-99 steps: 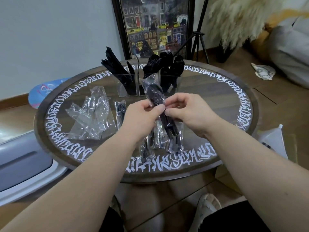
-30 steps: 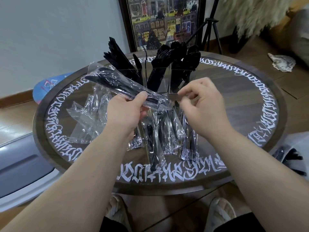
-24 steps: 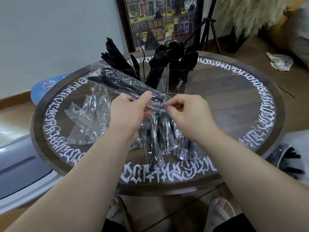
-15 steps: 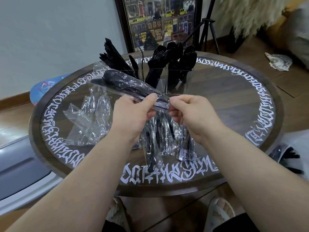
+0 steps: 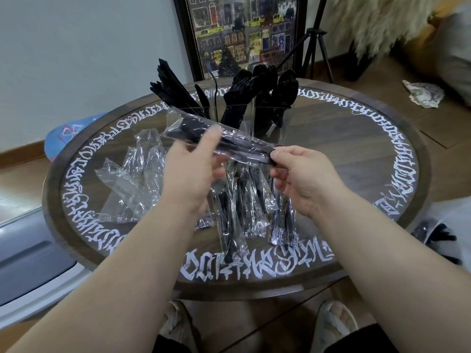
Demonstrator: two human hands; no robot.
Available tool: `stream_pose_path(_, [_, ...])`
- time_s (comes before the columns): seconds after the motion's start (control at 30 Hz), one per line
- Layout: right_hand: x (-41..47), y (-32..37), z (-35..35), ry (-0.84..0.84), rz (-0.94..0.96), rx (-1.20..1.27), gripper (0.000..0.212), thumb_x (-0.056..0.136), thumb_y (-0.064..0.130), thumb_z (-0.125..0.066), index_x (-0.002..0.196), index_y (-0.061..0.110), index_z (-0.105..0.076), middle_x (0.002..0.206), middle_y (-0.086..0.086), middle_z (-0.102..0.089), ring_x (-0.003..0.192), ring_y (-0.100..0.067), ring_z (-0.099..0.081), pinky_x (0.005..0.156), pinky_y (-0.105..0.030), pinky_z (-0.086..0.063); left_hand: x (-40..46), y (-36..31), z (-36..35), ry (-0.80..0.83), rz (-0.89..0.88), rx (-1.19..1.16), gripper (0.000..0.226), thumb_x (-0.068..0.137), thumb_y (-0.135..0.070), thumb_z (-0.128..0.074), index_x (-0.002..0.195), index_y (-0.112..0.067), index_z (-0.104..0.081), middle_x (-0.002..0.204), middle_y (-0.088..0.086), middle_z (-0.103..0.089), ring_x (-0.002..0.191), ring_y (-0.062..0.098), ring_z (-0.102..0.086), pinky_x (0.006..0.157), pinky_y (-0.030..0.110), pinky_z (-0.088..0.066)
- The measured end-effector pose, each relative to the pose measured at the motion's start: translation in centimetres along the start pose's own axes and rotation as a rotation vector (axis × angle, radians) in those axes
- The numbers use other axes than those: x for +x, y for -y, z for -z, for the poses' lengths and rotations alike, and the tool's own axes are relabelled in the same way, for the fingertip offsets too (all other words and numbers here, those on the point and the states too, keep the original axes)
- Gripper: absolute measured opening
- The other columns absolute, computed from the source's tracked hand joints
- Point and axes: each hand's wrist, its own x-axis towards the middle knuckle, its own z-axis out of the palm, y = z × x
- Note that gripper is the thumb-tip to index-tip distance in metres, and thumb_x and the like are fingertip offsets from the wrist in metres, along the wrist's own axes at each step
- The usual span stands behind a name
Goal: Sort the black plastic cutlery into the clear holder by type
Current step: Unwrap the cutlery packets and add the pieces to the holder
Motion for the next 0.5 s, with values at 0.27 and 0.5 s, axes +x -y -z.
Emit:
stream_pose_path(0.27, [0.9,0.3,1.1,-0.066,-0.001,0.009,0.015,0.092,0.002,-0.054,0.079,0.009,-0.057,0.077,-0.012,-0.060,0.048,-0.010,-0.052,0.043,-0.019,-0.044,1.3,-0.2,1.9,-0.164,-0.200,0.182,0.013,0.090,-0.015,-0.062,0.091,-0.028,-0.064,0.078,-0.010,-0.067,0.068,0.008,-0.068,0.057,0.024,-0.050])
stream_pose_path(0.5, [1.1,0.8,2.1,-0.090,0.027,0.092,0.013,0.090,0.007,-0.061,0.078,0.009,-0.059,0.071,-0.008,-0.059,0.049,-0.010,-0.055,0.045,-0.018,-0.046,1.6,0.1,2.5,-0.156,-0.274,0.548,0.016,0.085,-0.014,-0.064,0.072,-0.024,-0.065,0.063,-0.007,-0.068,0.054,0.009,-0.057,0.056,0.026,-0.051])
